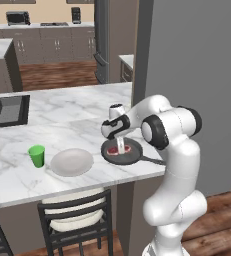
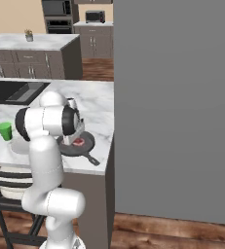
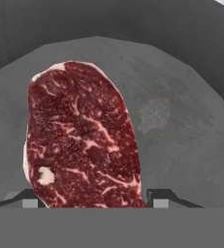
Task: Pick up the pan with the steak in it and place it on the dining table. Then place the steak on the plate.
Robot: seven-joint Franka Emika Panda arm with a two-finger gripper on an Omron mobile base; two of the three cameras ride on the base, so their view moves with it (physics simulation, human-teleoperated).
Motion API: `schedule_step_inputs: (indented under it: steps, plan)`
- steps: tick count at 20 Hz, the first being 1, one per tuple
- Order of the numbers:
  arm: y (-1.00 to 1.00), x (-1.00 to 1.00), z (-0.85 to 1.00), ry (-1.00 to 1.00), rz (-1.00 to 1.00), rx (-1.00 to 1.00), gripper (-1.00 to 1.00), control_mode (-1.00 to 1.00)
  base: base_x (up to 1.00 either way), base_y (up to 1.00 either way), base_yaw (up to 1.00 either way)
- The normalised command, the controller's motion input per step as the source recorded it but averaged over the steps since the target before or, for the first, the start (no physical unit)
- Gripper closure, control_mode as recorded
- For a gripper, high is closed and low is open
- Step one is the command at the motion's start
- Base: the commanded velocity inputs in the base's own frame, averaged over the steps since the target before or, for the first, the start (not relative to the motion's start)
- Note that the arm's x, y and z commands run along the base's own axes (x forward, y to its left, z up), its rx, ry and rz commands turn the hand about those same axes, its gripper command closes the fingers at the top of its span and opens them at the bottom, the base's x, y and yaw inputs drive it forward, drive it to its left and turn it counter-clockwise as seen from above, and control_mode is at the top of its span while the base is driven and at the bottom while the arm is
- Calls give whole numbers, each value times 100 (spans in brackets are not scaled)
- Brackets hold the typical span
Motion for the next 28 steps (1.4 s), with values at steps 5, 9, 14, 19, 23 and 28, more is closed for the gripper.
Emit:
schedule_step_inputs:
  steps: [5, 9, 14, 19, 23, 28]
  plan:
    - [0, -19, 5, -1, 0, 3, 100, -100, 0, 0, 0]
    - [0, -22, 46, -5, 0, 9, 100, -100, 0, 0, 0]
    - [15, -28, 55, -7, 0, 7, 100, -100, 0, 0, 0]
    - [67, -26, 31, -11, -1, 0, 100, -100, 0, 0, 0]
    - [84, -20, 21, -11, -2, 0, 100, -100, 0, 0, 0]
    - [81, -21, 10, -10, -2, 0, 100, -100, 0, 0, 0]
